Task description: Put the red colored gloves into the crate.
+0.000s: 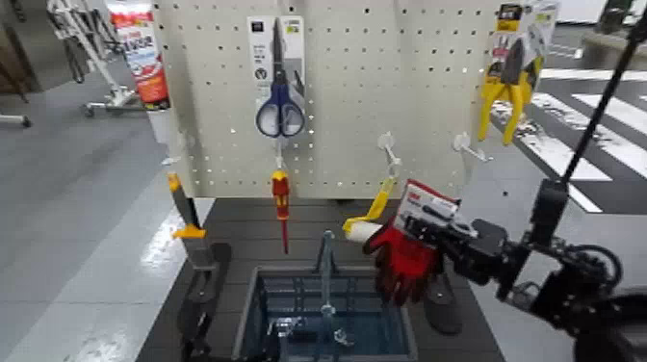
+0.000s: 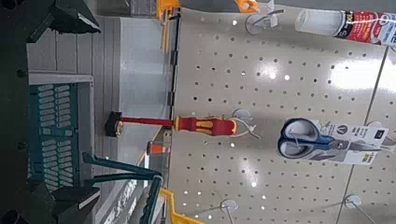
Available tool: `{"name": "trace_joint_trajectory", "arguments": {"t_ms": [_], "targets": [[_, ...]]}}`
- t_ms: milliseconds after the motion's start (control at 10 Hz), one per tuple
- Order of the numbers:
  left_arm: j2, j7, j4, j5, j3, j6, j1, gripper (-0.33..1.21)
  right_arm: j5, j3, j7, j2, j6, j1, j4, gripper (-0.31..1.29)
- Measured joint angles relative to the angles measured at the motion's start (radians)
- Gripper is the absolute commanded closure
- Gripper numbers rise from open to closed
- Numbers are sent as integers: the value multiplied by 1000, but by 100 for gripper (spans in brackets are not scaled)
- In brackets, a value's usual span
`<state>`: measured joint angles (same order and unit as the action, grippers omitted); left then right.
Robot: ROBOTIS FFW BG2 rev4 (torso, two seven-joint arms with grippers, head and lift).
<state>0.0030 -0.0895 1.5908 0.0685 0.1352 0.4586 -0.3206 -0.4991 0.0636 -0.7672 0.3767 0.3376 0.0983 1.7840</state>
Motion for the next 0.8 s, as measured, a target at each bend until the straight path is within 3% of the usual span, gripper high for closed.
{"name": "trace_joint_trajectory", "arguments": {"t_ms": [400,500,700,800], "targets": [[0,2,0,0,5,-2,2,8,-95,96,11,-30,2,-56,-19,116],[0,2,0,0,7,-3,2,8,-103,112,2,-34,-7,-61,-39,103],[0,5,-2,1,10,-4,3,8,-129,133,-1,-37,-21,-61,-90,23],[0,5,-2,2,11,-4,3,8,-138,140,-1,-39,-21,-61,-111,25]]}}
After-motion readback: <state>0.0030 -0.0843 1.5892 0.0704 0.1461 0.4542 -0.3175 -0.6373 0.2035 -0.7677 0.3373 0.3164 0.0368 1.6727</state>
